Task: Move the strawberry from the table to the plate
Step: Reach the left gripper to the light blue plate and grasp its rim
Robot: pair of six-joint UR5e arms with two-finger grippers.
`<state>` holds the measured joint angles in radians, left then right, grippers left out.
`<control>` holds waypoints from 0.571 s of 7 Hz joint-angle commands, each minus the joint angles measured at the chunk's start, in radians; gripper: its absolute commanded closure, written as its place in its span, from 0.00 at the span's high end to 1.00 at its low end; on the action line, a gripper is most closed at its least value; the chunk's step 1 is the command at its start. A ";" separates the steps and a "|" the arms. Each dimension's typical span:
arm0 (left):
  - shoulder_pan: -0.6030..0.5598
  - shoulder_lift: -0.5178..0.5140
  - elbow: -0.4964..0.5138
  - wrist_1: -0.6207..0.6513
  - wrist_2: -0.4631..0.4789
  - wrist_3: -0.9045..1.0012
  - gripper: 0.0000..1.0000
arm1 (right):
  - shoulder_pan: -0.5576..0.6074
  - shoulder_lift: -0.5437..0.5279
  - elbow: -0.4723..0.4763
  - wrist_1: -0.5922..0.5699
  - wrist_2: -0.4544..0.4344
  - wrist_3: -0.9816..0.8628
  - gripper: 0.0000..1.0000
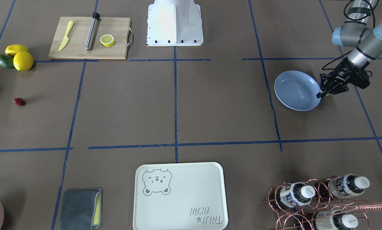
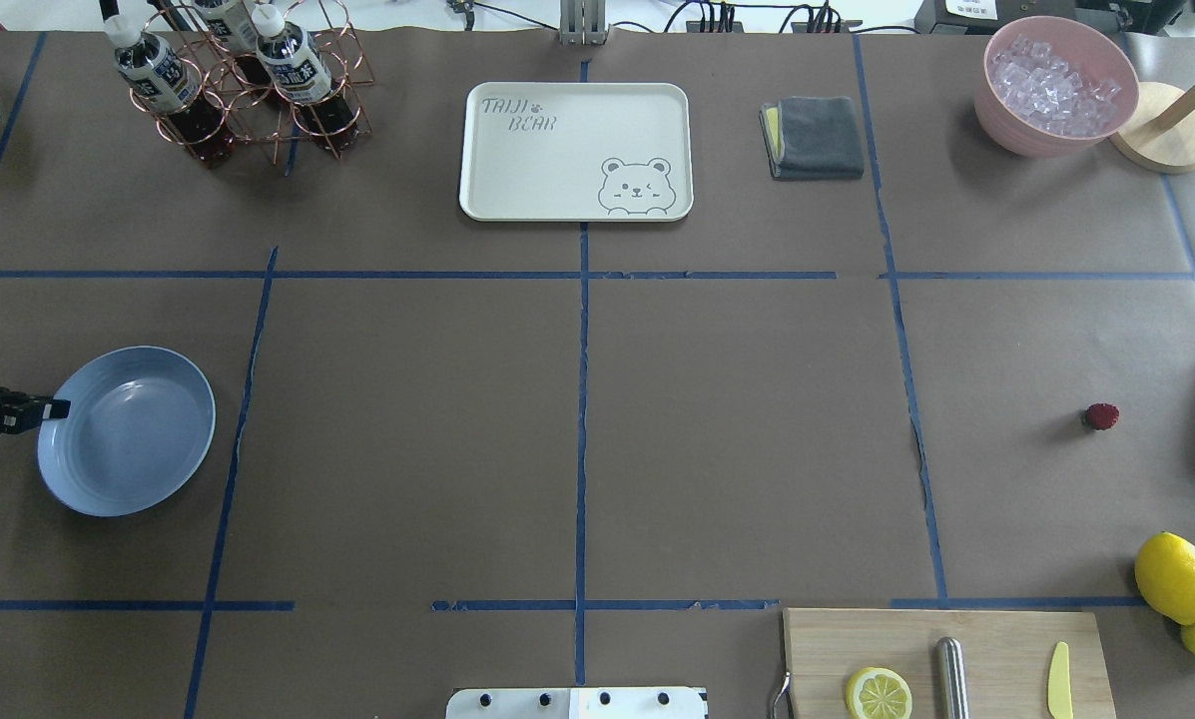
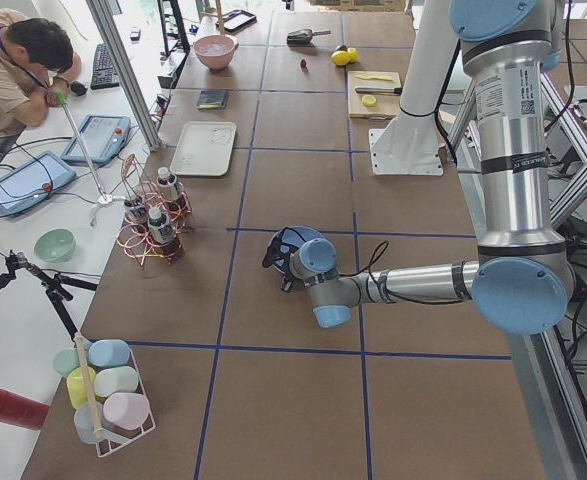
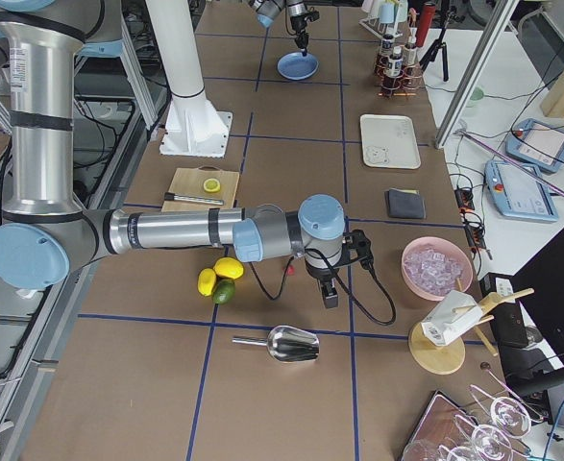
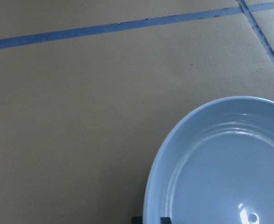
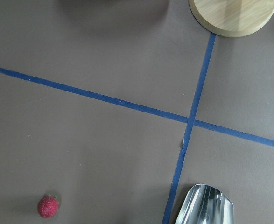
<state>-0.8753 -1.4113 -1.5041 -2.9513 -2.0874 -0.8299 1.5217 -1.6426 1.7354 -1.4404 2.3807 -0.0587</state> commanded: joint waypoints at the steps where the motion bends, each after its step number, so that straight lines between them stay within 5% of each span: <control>1: 0.002 -0.044 -0.179 0.108 -0.007 -0.114 0.00 | 0.000 0.001 0.003 0.000 0.000 0.003 1.00; 3: 0.083 -0.243 -0.310 0.417 0.042 -0.213 0.00 | 0.000 0.001 0.001 0.000 0.000 0.003 1.00; 4: 0.196 -0.391 -0.283 0.548 0.178 -0.285 0.00 | 0.000 0.001 0.000 0.000 0.002 0.003 1.00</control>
<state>-0.7896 -1.6414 -1.7820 -2.5702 -2.0266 -1.0344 1.5217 -1.6413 1.7366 -1.4404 2.3811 -0.0553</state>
